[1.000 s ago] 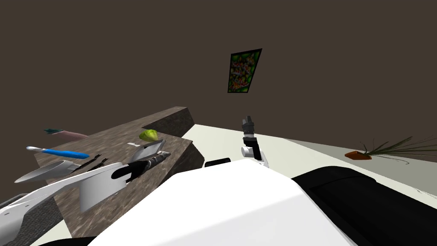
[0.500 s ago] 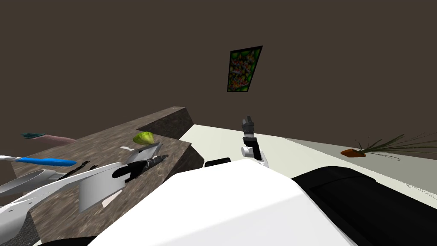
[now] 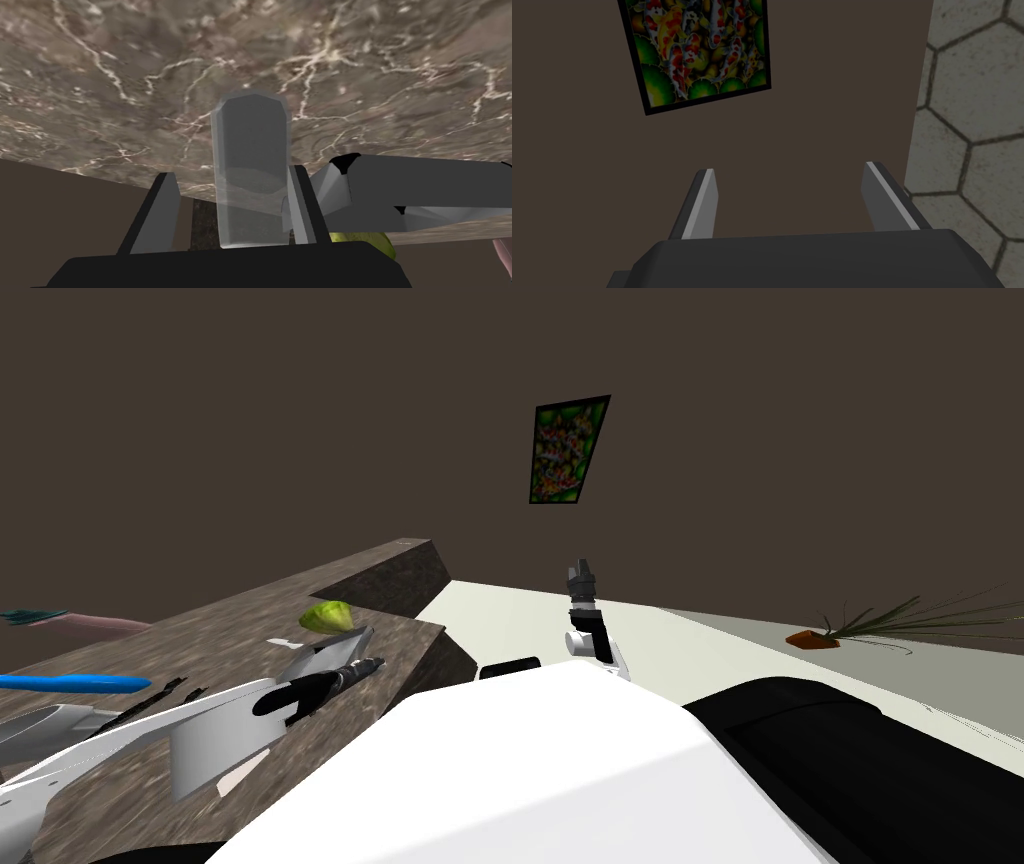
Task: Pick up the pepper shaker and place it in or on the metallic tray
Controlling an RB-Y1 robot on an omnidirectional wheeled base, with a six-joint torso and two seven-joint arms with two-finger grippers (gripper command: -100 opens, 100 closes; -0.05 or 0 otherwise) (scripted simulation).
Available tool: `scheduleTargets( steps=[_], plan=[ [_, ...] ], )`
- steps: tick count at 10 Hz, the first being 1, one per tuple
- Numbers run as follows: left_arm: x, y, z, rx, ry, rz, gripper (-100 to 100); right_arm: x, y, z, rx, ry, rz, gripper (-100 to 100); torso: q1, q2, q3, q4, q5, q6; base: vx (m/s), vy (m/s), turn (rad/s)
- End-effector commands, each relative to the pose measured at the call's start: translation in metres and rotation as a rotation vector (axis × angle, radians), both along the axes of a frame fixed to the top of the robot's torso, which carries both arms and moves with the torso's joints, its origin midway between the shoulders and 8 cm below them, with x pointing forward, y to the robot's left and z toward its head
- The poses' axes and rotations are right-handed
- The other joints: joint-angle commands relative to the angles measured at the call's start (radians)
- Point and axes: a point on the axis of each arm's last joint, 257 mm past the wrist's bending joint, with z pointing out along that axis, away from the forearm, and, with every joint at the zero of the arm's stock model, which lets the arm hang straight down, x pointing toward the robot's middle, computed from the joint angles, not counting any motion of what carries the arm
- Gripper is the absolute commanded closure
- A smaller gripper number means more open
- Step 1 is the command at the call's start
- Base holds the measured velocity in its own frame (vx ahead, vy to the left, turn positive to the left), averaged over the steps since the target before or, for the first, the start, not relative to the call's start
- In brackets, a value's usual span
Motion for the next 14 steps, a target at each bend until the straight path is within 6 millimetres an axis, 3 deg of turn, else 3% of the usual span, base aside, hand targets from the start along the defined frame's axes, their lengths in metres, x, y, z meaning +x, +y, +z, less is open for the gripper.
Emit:
scheduleTargets(
  steps=[1, 4, 5, 6, 8, 9, 10, 14],
  plan=[
    [0.0, 0.0, 0.0, 0.0, 0.0, 0.0, 100, 0.0, 0.0, 0.0, 0.0, 0.0, 0.0, 0, 0.0, 0.0, 0.0, 0.0, 0.0, 0.0, 0.0, 0.0, 0.0],
    [0.0, 0.0, 0.0, 0.0, -0.001, -0.002, 100, 0.0, 0.0, 0.0, 0.0, 0.0, 0.0, 0, 0.0, 0.0, 0.0, 0.0, 0.0, 0.0, 0.0, 0.0, 0.0],
    [0.0, 0.0, 0.0, 0.0, 0.0, -0.001, 0, 0.0, 0.0, 0.0, 0.0, 0.0, 0.0, 0, 0.001, 0.0, 0.0, 0.0, 0.0, 0.0, 0.0, 0.0, 0.0],
    [0.008, -0.01, 0.008, -0.001, 0.0, -0.015, 100, 0.0, 0.0, 0.0, 0.0, 0.0, 0.0, 0, 0.001, 0.0, 0.0, 0.0, 0.0, 0.0, -0.024, 0.007, 0.136],
    [0.009, -0.01, 0.01, 0.0, 0.001, -0.019, 100, 0.0, 0.0, 0.0, 0.0, 0.0, 0.0, 0, 0.0, 0.002, 0.001, 0.001, 0.0, -0.001, -0.025, 0.008, 0.07],
    [0.01, -0.011, 0.011, 0.0, 0.001, -0.019, 0, 0.0, 0.0, 0.0, 0.0, 0.0, 0.0, 0, 0.0, 0.002, 0.001, 0.0, 0.0, -0.001, 0.0, 0.0, 0.0],
    [0.007, -0.001, 0.011, 0.014, 0.018, 0.005, 100, 0.0, 0.0, 0.0, 0.0, 0.0, 0.0, 0, 0.0, 0.001, 0.0, 0.0, 0.0, -0.001, -0.088, -0.053, -0.122],
    [0.001, 0.023, 0.013, 0.054, 0.055, 0.057, 100, 0.0, 0.0, 0.0, 0.0, 0.0, 0.0, 0, -0.004, 0.009, 0.005, 0.002, -0.002, -0.001, -0.137, -0.044, -0.117]
  ],
)
